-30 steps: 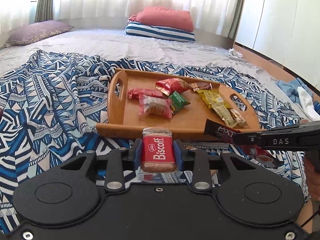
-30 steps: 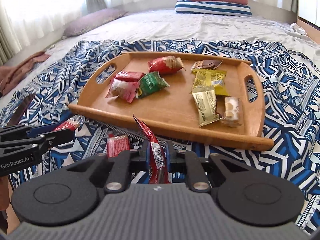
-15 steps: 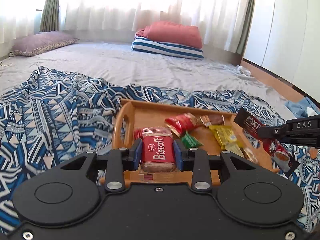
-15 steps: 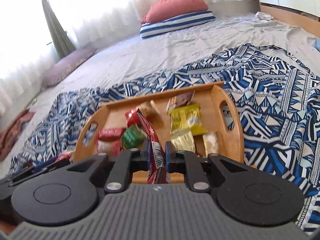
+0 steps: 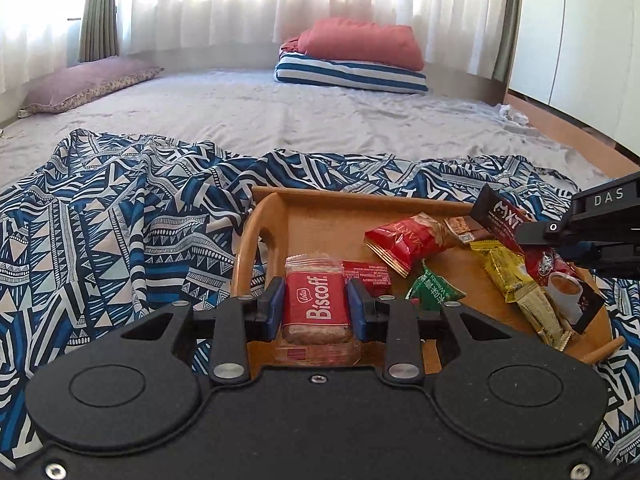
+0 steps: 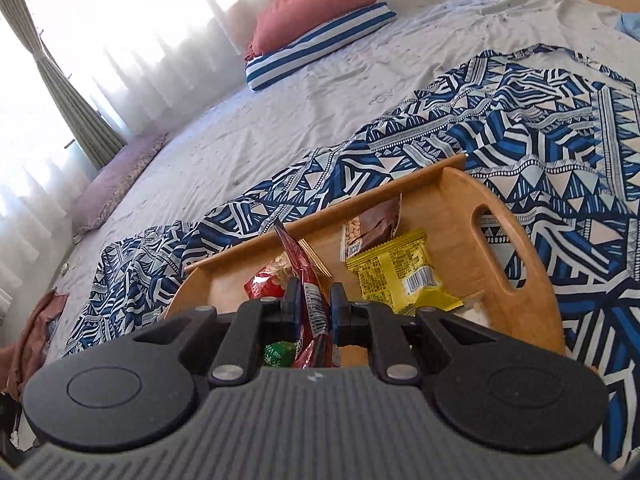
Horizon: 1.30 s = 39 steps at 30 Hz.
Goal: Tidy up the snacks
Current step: 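Carry the Biscoff packet and red wrapper onto the tray and open both grippers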
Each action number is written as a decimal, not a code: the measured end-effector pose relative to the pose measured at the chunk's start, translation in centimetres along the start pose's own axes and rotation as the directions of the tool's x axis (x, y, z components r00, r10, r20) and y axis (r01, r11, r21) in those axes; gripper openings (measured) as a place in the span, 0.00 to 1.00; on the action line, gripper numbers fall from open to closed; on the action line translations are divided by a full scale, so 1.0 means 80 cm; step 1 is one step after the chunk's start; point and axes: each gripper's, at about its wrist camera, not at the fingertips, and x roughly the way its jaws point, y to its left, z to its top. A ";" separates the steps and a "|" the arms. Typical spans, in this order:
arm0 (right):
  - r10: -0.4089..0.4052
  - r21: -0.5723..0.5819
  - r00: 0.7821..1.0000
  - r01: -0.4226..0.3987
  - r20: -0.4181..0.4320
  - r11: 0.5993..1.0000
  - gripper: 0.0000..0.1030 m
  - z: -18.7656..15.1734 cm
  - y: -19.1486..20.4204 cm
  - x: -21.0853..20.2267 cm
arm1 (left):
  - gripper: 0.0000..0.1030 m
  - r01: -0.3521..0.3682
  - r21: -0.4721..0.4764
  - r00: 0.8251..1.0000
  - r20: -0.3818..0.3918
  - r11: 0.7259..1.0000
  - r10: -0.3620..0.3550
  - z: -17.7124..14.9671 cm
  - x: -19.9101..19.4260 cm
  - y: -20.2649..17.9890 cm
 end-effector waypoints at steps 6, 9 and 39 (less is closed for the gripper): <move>-0.034 0.003 0.999 0.034 -0.016 0.999 0.17 -0.010 -0.002 0.029 | 0.31 0.001 0.008 1.000 -0.016 1.000 -0.001 -0.004 0.017 -0.006; -0.050 -0.010 0.999 0.050 -0.016 0.999 0.17 -0.013 -0.003 0.037 | 0.31 -0.003 0.008 1.000 -0.017 1.000 0.003 -0.005 0.023 -0.007; -0.078 -0.031 0.996 0.077 -0.046 0.997 0.17 -0.020 -0.013 0.058 | 0.31 -0.013 0.010 0.998 -0.069 1.000 0.014 -0.013 0.048 -0.008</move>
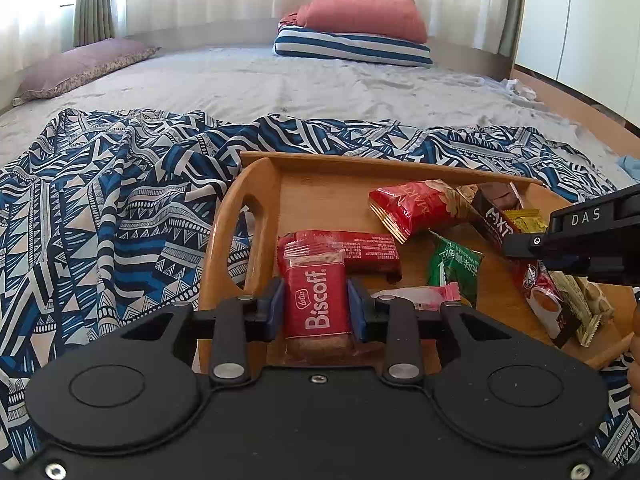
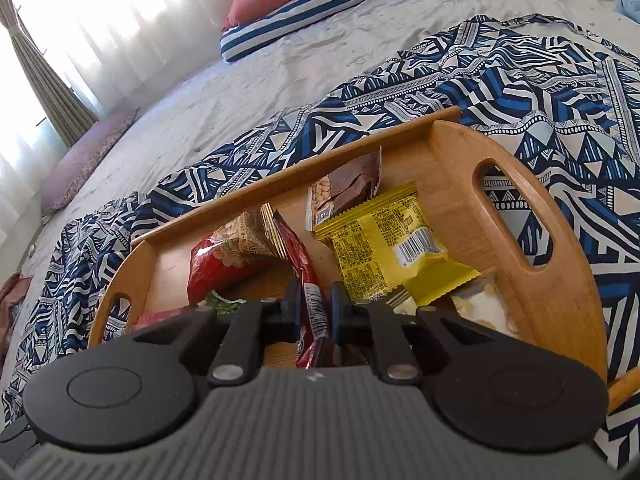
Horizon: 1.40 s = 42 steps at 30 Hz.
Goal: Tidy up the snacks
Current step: 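Carry the Biscoff packet and red wrapper onto the tray and open both grippers, then withdraw both tools from the tray toward the remaining packets on the sheet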
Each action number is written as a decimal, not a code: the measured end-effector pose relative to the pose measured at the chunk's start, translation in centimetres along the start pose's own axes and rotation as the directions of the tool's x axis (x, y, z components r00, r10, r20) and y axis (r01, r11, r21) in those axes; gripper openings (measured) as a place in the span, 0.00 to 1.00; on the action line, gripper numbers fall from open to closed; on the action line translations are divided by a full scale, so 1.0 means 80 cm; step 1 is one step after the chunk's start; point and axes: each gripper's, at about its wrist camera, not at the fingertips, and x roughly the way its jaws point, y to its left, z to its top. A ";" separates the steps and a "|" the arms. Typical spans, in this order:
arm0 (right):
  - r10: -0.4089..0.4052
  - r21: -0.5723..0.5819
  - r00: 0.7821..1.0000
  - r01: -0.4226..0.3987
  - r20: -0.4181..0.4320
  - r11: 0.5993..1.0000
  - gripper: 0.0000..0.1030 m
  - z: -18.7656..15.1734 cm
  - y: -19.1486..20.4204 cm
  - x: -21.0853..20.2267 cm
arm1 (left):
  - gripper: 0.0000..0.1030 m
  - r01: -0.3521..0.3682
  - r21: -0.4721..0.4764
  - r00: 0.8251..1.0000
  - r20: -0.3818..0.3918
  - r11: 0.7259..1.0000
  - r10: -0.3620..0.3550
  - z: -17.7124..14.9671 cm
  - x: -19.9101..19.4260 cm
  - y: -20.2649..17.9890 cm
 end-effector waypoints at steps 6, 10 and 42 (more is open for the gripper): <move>0.000 -0.002 1.000 0.000 0.001 1.000 0.17 0.000 0.000 0.000 | 0.31 -0.001 0.005 1.000 0.001 1.000 0.001 0.000 0.001 -0.002; 0.003 -0.001 1.000 -0.003 -0.001 1.000 0.18 0.000 0.000 0.000 | 0.32 -0.005 0.007 1.000 0.004 1.000 0.005 -0.001 -0.001 -0.002; 0.085 -0.380 0.990 -0.036 0.113 0.924 0.78 -0.082 0.006 -0.156 | 0.97 0.094 0.133 0.994 0.050 0.987 -0.101 -0.041 -0.122 -0.028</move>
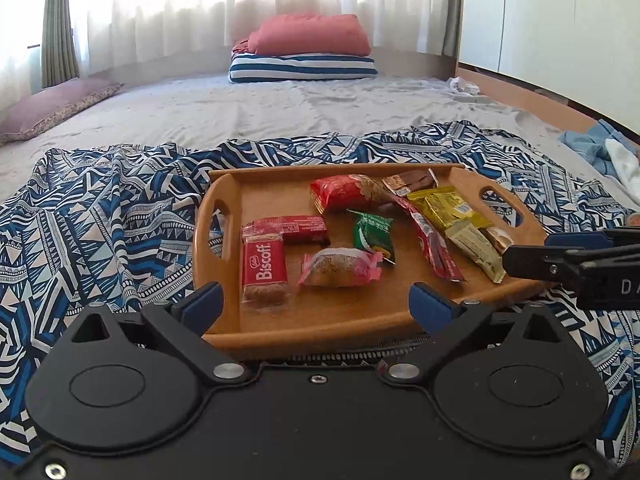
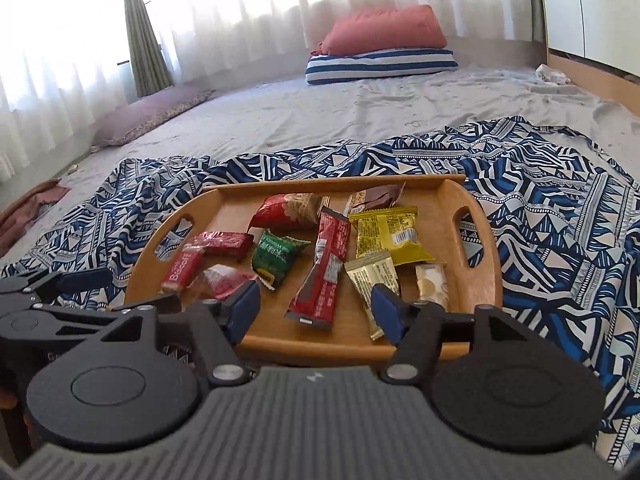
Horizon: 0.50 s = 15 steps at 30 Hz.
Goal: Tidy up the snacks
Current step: 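Withdraw both tools from the tray toward the remaining packets on the sheet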
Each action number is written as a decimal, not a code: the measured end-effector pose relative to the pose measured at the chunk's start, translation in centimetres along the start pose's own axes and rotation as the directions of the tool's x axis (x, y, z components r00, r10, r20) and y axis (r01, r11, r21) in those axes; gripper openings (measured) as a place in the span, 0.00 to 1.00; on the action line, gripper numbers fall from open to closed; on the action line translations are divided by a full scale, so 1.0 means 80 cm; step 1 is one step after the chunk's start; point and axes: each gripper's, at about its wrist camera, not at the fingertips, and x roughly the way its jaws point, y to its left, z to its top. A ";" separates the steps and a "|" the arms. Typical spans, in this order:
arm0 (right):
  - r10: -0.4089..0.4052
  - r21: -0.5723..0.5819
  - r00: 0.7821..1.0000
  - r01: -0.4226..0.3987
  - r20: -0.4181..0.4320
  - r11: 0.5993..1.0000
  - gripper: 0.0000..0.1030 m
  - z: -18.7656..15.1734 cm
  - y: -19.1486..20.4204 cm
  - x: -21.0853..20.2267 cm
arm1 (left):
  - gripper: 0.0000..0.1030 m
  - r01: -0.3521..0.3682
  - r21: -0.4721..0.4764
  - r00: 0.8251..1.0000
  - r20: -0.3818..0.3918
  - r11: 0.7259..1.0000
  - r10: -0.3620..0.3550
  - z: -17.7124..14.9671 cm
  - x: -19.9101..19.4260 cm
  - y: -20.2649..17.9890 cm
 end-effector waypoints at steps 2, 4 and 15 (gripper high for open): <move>-0.002 -0.022 1.000 0.002 0.006 1.000 0.81 -0.011 0.002 -0.011 | 0.97 -0.002 0.020 1.000 -0.002 1.000 0.002 -0.004 -0.005 -0.008; -0.001 -0.043 1.000 0.001 0.009 0.999 0.84 -0.022 0.005 -0.021 | 0.98 -0.003 0.043 1.000 -0.002 0.999 0.003 -0.007 -0.009 -0.015; 0.008 -0.121 0.999 -0.004 0.031 0.993 0.90 -0.080 0.015 -0.063 | 0.98 0.050 0.048 0.997 -0.060 0.998 -0.047 -0.030 -0.013 -0.042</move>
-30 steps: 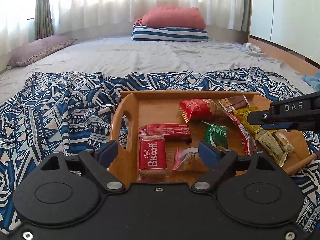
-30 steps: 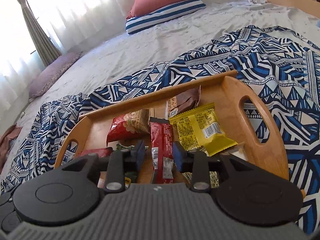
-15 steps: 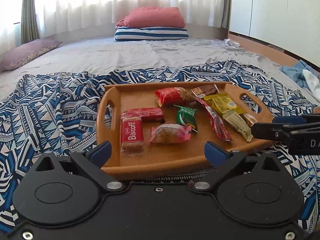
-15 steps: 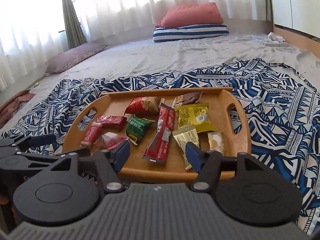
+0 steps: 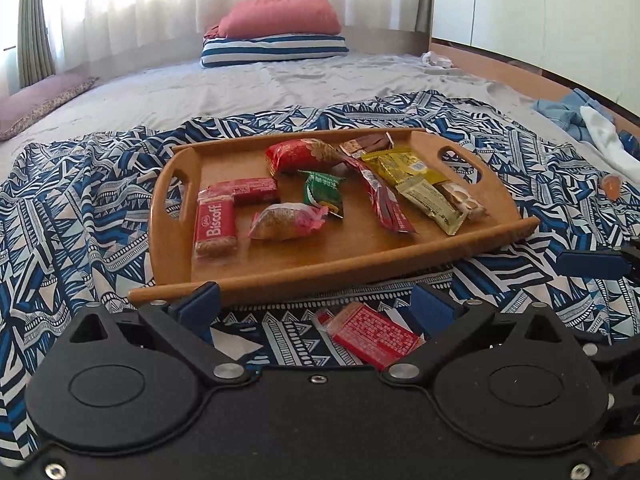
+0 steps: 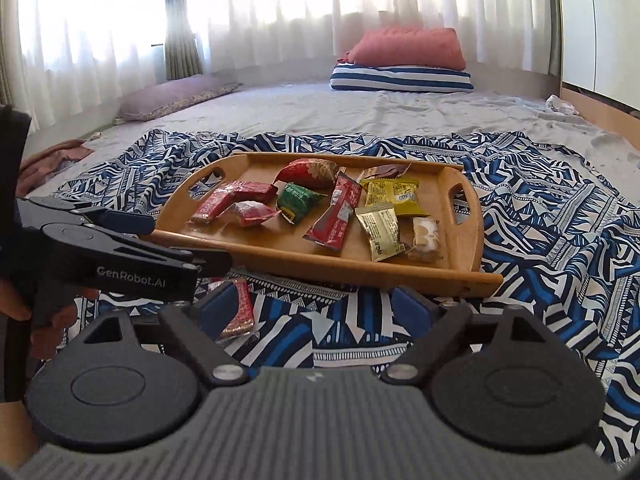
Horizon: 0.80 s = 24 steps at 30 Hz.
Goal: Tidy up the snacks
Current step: 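Withdraw both tools from the tray toward the remaining packets on the sheet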
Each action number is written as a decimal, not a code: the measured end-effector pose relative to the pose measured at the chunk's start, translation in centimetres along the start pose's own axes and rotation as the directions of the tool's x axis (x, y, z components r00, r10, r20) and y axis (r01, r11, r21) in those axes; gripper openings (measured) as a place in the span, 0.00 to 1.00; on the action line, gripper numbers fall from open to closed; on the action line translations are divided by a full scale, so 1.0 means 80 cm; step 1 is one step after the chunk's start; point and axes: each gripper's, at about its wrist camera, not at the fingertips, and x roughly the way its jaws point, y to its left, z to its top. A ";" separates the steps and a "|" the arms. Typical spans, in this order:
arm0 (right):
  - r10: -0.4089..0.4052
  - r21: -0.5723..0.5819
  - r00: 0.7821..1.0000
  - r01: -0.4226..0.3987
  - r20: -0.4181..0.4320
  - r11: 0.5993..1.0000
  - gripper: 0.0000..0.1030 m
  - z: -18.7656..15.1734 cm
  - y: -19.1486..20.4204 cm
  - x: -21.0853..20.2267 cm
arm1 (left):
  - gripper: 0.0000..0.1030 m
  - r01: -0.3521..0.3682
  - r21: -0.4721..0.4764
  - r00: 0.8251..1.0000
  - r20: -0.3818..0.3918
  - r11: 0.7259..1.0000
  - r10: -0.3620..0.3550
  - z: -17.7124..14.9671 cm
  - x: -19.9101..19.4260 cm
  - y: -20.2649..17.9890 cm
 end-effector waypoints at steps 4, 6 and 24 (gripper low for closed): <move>0.003 -0.039 1.000 -0.002 0.011 0.999 0.93 -0.018 0.006 -0.013 | 0.98 -0.001 0.028 1.000 -0.010 1.000 0.001 -0.005 0.003 -0.011; 0.009 -0.052 1.000 -0.008 0.018 0.999 0.96 -0.026 0.009 -0.020 | 0.98 -0.001 0.039 1.000 -0.017 0.999 0.002 -0.007 0.006 -0.016; 0.052 -0.124 0.998 -0.050 0.018 0.991 1.00 -0.093 0.053 -0.022 | 1.00 0.003 0.023 0.991 -0.133 1.000 0.000 -0.019 0.054 -0.044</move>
